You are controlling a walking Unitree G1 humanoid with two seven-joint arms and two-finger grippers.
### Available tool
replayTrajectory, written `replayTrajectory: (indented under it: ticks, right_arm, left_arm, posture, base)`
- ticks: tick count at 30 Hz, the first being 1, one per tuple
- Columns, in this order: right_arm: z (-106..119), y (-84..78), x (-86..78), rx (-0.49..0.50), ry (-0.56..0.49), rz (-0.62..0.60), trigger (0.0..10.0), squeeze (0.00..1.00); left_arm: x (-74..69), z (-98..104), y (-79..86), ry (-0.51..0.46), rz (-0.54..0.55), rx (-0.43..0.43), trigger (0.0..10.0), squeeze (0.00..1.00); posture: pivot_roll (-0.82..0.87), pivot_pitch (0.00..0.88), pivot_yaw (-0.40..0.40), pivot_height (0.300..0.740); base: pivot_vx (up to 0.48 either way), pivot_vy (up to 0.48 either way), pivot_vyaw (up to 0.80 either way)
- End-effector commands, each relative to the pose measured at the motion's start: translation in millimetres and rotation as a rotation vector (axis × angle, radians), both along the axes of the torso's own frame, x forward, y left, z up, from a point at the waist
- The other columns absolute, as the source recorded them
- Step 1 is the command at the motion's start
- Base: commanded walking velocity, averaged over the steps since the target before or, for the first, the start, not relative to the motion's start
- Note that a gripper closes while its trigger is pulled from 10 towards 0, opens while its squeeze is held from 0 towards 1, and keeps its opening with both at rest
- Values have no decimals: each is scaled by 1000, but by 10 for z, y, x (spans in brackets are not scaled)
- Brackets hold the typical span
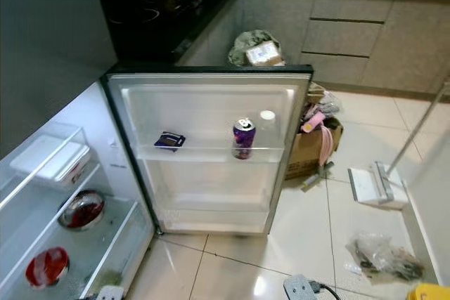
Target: Restocking fridge
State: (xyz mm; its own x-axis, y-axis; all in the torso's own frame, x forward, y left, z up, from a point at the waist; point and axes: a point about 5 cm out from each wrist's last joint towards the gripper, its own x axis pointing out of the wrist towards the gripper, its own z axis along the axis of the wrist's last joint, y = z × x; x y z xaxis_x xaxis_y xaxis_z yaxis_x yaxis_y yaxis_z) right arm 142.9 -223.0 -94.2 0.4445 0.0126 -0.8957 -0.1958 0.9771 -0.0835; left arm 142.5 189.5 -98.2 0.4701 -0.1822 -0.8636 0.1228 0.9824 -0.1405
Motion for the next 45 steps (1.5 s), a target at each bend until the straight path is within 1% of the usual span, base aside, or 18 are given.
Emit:
replayTrajectory:
  ticks: [1,8,11,18,30,38,42,45]
  right_arm:
    - [-15,2,-37,4,14,-12,10000,0]
    - [-22,15,-48,6,16,-10,10000,0]
    - [-18,33,-30,10,10,-6,10000,0]
    - [-8,25,-4,9,7,-5,10000,0]
    - [-22,13,-54,15,20,-12,10000,0]
    - [-22,10,-50,10,22,-16,10000,0]
    - [-21,8,-48,10,22,-21,10000,0]
    - [-20,7,-47,12,22,-23,10000,0]
  left_arm:
    - [12,8,30,-1,-16,14,10000,0]
    - [20,12,28,-5,-28,17,10000,0]
    - [55,25,-3,-15,-46,-3,10000,0]
    - [86,35,-27,-24,-52,-13,10000,0]
    - [69,29,-55,-22,-69,-29,10000,0]
    - [122,46,-85,-35,-64,-42,10000,0]
    - [142,53,-101,-42,-62,-46,10000,0]
    - [150,59,-127,-46,-77,-73,10000,0]
  posture:
    - [-42,0,1,740]
    - [-41,0,4,740]
    - [-42,0,6,740]
    - [-44,0,8,740]
    - [-50,0,12,740]
    - [-51,0,13,740]
    - [-53,0,12,740]
    - [-54,0,12,740]
  base:
    - [0,0,0]
    - [0,0,0]
    - [0,0,0]
    - [312,0,0]
    - [360,0,0]
    - [364,0,0]
    - [0,0,0]
    - [0,0,0]
